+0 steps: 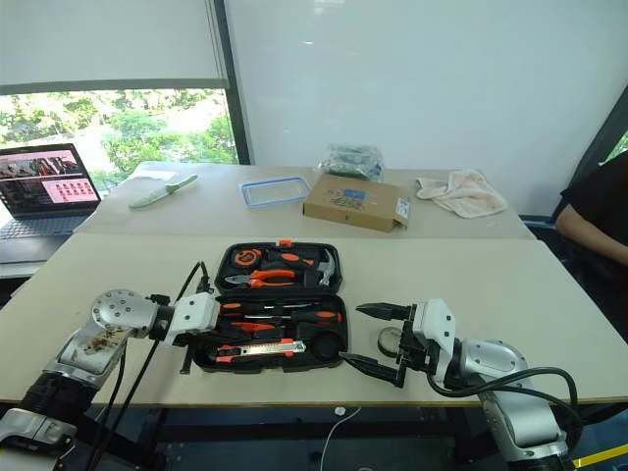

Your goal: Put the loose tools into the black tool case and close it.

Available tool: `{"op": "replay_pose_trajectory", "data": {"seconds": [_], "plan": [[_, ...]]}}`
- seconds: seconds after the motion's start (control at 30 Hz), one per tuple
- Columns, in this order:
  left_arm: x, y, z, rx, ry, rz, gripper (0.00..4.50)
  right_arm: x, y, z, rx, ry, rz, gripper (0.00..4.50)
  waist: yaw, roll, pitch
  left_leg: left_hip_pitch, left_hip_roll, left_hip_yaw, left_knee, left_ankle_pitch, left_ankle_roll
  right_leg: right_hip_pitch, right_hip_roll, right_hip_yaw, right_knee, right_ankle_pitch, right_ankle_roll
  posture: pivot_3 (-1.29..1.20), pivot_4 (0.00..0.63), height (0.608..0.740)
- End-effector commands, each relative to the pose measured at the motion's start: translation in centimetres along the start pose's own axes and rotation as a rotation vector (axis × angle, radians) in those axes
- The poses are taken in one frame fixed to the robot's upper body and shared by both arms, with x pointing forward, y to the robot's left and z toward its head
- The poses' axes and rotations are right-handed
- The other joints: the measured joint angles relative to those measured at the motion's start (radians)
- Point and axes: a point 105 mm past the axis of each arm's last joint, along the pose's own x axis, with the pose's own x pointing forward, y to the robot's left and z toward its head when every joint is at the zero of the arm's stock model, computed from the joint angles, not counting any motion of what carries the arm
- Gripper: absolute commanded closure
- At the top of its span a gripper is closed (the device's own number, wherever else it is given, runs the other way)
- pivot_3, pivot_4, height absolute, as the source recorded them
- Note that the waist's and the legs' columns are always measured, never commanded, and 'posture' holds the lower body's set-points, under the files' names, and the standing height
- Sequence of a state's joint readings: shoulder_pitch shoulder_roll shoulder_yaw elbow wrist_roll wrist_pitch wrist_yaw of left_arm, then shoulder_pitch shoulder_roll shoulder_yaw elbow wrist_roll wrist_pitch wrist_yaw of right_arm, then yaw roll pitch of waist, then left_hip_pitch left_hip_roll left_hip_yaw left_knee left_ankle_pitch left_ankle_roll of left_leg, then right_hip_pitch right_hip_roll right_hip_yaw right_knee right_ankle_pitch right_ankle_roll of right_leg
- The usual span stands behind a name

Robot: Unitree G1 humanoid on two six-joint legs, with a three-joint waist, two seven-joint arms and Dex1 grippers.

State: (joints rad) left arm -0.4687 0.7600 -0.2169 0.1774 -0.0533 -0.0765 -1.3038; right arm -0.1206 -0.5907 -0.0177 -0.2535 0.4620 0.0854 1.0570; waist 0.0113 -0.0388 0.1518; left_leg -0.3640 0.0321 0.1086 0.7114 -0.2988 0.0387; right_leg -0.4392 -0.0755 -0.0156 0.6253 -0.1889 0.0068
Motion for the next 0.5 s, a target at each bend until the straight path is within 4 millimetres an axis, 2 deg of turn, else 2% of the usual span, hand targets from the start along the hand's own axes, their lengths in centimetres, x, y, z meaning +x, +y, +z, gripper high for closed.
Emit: {"op": "replay_pose_trajectory", "data": {"seconds": [0.03,0.17,0.3,0.4,0.5], "plan": [[2.0,-3.0,-2.7,-0.046,0.152,-0.112,4.43,-0.1,-0.3,0.9,-0.047,-0.032,-0.022,0.00,0.000,0.003,-0.002,0.001,0.000,0.000,0.000,0.000,0.000,0.000,0.000,0.000,0.000,0.000,0.000,0.00,0.150,0.740],[2.4,-2.9,-1.8,-0.043,0.087,-0.083,4.43,-0.2,-0.4,0.9,-0.052,-0.030,-0.033,0.00,0.001,0.012,-0.008,0.003,0.000,0.002,0.000,-0.001,0.002,0.002,-0.001,0.002,0.000,0.000,0.000,0.00,0.150,0.740],[1.3,-1.3,0.2,-0.077,-0.076,0.022,4.43,-1.4,-0.7,1.0,-0.062,-0.010,-0.072,0.00,0.002,0.013,-0.009,0.003,0.000,0.002,0.000,-0.001,0.002,0.002,-0.001,0.002,0.000,-0.001,0.000,0.00,0.150,0.740],[-1.4,0.2,1.3,-0.163,-0.247,0.136,4.43,-3.6,-0.9,0.9,-0.065,0.035,-0.120,0.00,0.002,0.013,-0.009,-0.001,-0.001,0.002,0.000,-0.002,0.003,-0.001,-0.001,0.002,-0.001,0.000,0.001,0.00,0.150,0.740],[-4.6,0.2,0.8,-0.279,-0.335,0.188,3.68,-6.0,-0.5,0.1,-0.072,0.123,-0.147,0.00,0.000,0.010,-0.007,-0.005,0.000,0.001,0.000,-0.004,0.004,-0.005,-0.001,0.001,-0.001,0.001,0.000,0.00,0.150,0.740]]}}
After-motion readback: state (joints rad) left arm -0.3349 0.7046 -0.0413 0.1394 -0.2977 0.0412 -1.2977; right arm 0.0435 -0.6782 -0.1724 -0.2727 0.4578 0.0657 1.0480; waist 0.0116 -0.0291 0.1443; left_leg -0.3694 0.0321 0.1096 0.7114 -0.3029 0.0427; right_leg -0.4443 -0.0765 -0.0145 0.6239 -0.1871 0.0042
